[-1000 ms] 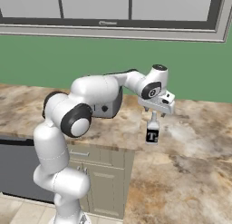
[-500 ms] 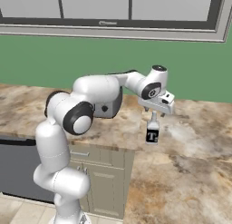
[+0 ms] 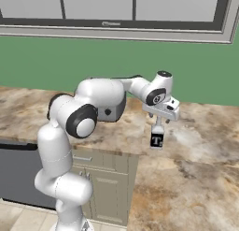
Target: Place the drinks on the dining counter in a tight cluster.
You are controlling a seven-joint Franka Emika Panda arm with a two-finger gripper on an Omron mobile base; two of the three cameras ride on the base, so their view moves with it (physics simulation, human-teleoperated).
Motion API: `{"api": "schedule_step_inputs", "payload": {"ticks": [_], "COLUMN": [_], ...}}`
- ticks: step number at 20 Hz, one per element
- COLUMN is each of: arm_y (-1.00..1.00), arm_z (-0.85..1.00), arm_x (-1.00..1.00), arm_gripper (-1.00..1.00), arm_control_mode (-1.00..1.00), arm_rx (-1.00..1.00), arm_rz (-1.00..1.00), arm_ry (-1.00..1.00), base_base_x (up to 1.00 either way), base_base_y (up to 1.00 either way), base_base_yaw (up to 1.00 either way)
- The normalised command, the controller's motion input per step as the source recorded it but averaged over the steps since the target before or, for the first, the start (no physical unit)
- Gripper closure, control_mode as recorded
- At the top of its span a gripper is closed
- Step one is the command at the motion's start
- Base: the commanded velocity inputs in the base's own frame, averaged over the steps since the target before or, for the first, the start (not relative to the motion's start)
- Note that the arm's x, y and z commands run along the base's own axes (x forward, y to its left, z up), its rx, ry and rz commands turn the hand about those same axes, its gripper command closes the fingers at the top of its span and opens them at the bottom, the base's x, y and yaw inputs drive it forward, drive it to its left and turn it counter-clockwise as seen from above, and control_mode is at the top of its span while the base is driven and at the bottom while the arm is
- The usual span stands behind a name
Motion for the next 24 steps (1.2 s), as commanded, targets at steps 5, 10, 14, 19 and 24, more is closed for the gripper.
{"api": "schedule_step_inputs", "payload": {"ticks": [5, 10, 14, 19, 24], "arm_y": [0.0, 0.0, 0.0, 0.0, 0.0], "arm_z": [-0.01, 0.0, 0.0, 0.0, 0.0], "arm_x": [-0.04, -0.01, 0.0, 0.0, 0.0], "arm_gripper": [-1.0, -1.0, -1.0, 1.0, 1.0], "arm_control_mode": [-1.0, -1.0, -1.0, -1.0, -1.0], "arm_rx": [0.0, 0.0, 0.0, 0.0, 0.0], "arm_rz": [0.0, 0.0, 0.0, 0.0, 0.0], "arm_ry": [0.0, 0.0, 0.0, 0.0, 0.0], "base_base_x": [0.0, 0.0, 0.0, 0.0, 0.0], "base_base_y": [0.0, 0.0, 0.0, 0.0, 0.0], "base_base_yaw": [0.0, 0.0, 0.0, 0.0, 0.0]}}
